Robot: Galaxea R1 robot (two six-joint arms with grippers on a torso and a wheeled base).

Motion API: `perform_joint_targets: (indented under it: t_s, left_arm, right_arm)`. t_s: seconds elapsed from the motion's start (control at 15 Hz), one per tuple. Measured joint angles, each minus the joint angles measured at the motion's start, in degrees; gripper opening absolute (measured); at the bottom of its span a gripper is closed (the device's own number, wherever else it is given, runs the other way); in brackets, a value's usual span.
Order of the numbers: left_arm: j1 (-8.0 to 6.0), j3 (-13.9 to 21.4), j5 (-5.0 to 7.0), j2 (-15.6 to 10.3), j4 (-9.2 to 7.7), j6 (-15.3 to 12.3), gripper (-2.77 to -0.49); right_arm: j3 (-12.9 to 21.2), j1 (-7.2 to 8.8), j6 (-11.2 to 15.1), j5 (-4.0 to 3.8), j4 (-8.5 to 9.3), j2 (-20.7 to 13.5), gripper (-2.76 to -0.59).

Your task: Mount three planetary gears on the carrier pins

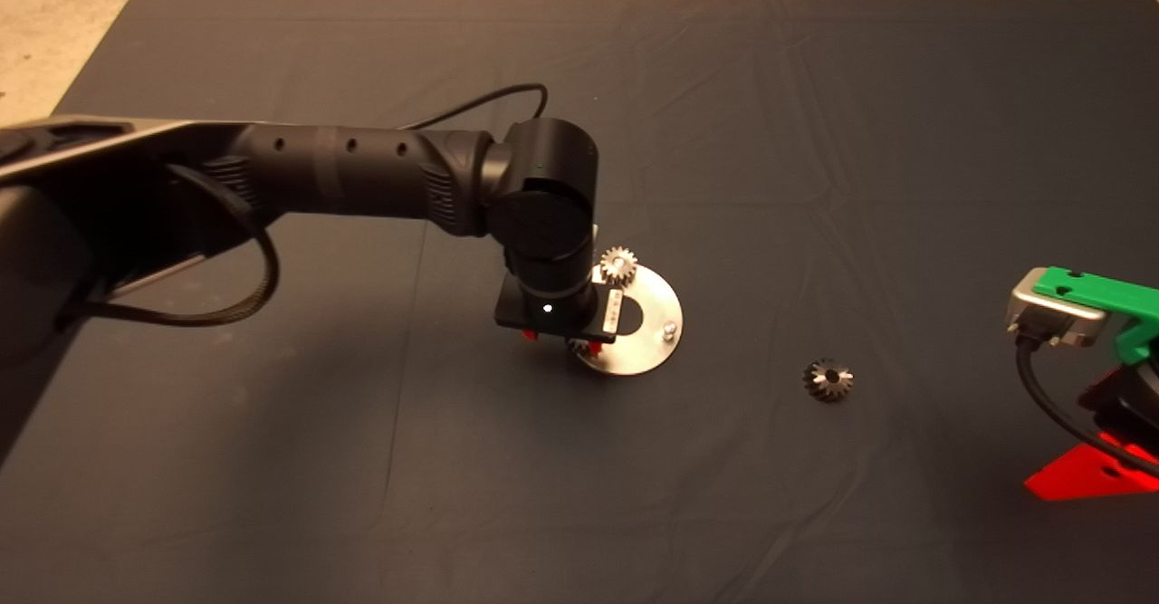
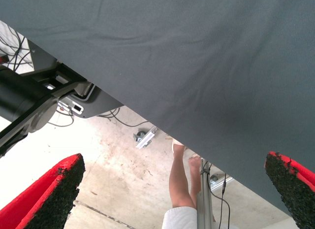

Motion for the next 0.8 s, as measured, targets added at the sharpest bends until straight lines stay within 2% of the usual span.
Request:
perform_joint_targets:
  t_s: [0.2,0.33,0.47,0.6,0.67,0.8]
  left_arm:
    - [-3.63,8.03,0.01,-4.45,-0.35,-3.4,-1.51]
    - [-4.27,14.58,0.0,-8.06,-1.36,-7.05,-1.42]
    - [-4.6,20.52,0.04,-12.11,-3.18,-10.76,-1.37]
    - [-5.15,23.7,0.11,-14.94,-4.05,-14.13,-1.22]
    - [-5.23,24.86,0.12,-15.65,-4.41,-15.09,-1.22]
    - [-5.34,26.87,0.04,-16.36,-5.27,-16.91,-1.07]
  right_arm:
    - [0.0,-0.02,-0.01,0.0,-0.01,0.07,-0.63]
    - [-0.21,-0.2,-0.04,-0.11,-0.02,0.97,-0.63]
    - [-0.72,-0.63,-0.22,-0.17,-0.34,3.37,-0.63]
    - [-2.33,-1.89,-0.77,0.02,-1.34,6.9,-0.63]
    - [-3.62,-3.06,-1.79,0.13,-2.06,8.37,-0.63]
    - [-6.66,-5.78,-4.8,0.16,-4.13,10.44,-0.63]
